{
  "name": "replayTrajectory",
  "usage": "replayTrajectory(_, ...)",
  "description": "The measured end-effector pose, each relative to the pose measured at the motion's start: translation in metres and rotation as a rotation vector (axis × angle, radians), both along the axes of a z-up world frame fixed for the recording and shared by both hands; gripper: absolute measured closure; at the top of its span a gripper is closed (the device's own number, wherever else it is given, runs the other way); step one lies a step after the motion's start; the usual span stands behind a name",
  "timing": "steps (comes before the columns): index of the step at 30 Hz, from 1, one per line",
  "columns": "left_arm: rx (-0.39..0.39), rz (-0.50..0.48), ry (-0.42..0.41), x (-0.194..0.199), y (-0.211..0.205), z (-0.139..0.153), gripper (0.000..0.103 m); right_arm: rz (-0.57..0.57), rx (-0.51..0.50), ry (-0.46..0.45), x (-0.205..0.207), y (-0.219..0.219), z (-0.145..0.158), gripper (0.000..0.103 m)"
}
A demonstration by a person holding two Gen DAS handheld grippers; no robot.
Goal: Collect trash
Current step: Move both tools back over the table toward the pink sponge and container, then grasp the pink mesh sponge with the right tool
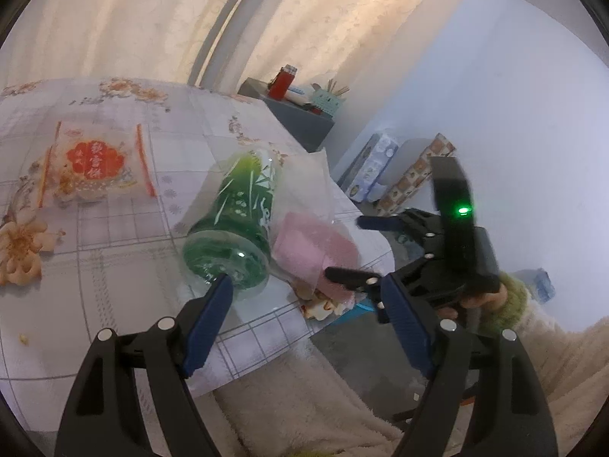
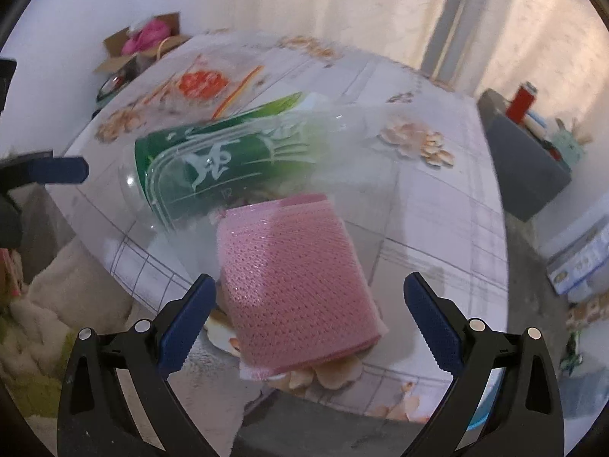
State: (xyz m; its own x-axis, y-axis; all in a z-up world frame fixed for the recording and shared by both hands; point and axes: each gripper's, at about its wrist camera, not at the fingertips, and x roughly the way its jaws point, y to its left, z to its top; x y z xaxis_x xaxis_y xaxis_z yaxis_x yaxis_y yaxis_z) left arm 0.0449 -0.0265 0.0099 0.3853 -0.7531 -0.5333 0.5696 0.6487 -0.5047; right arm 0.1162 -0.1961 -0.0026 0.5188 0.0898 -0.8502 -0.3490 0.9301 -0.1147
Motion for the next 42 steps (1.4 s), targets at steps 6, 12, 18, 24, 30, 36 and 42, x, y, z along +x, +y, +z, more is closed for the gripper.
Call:
replayTrajectory(6, -0.011, -0.024, -0.021, 0.001, -0.006, 0.004, 0.026, 0.008, -0.038, 0.070, 0.015, 0.004, -0.017, 0.008)
replayTrajectory(12, -0.007, -0.028, -0.027, 0.007, -0.015, 0.008, 0.026, -0.012, 0.022, 0.091, 0.018, -0.002, -0.028, 0.008)
replayTrajectory(18, 0.094, -0.013, -0.130, 0.024, -0.041, 0.023, 0.026, -0.058, 0.078, 0.075, 0.013, -0.012, -0.030, 0.011)
replayTrajectory(24, 0.212, -0.006, -0.160, 0.052, -0.073, 0.019, 0.032, -0.094, 0.125, 0.053, 0.008, -0.020, -0.032, 0.011)
replayTrajectory(30, 0.323, -0.006, -0.127, 0.068, -0.099, 0.002, 0.055, -0.125, 0.147, 0.030, 0.003, -0.028, -0.030, 0.012)
replayTrajectory(36, 0.391, 0.025, -0.154, 0.073, -0.109, -0.004, 0.069, -0.184, 0.158, 0.019, -0.006, -0.040, -0.028, 0.015)
replayTrajectory(42, 0.427, 0.038, -0.175, 0.074, -0.112, -0.004, 0.086, -0.290, 0.191, 0.008, -0.016, -0.064, -0.025, 0.017)
